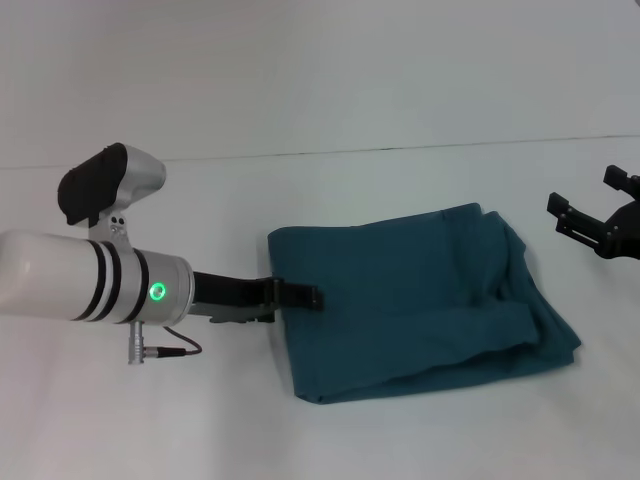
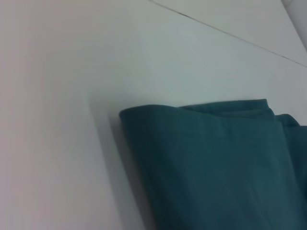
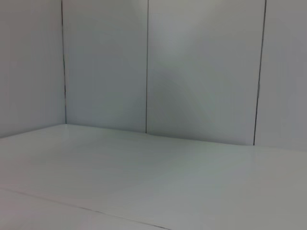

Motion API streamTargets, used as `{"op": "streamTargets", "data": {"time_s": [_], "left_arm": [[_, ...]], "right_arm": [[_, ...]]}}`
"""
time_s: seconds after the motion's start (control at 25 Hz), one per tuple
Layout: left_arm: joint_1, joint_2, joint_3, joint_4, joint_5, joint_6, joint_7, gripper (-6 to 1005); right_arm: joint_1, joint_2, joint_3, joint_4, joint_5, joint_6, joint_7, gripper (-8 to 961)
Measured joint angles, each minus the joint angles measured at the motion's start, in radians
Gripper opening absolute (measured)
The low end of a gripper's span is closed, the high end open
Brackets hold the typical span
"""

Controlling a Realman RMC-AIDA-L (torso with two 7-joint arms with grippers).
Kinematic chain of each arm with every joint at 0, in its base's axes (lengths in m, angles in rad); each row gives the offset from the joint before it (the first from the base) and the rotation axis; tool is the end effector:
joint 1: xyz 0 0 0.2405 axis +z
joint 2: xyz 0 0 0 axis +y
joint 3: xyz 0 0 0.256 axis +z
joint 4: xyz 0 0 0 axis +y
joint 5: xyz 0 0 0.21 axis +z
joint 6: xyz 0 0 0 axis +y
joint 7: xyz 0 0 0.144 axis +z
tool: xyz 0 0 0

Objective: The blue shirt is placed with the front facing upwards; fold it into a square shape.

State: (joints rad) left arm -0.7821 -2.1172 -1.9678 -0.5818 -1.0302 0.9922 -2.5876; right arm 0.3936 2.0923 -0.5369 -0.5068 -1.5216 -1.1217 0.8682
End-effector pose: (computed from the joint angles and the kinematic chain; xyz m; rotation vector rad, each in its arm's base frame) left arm -0.2045 0.3984 -0.0817 -2.2865 -1.7139 -0.2732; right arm 0.3476 0.3412 0.0411 -1.9445 0.5636 0.6062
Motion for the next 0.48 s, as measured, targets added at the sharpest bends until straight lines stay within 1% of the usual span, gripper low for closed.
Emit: {"op": "streamTargets", "data": {"time_s": [0.2,0.48], "left_arm": [[0.002,0.004,0.000,0.003,0.001,-0.007,0.000,771],[-0.007,-0.010,0.006,0.005,0.001,-0.004,0.000,756]], "right_arm": [[0.006,0.000,0.003,0.002,0.000,0.000,-0.002,947],[0.011,0.000,0.007,0.002,0.000,0.000,-0.003,948]]}}
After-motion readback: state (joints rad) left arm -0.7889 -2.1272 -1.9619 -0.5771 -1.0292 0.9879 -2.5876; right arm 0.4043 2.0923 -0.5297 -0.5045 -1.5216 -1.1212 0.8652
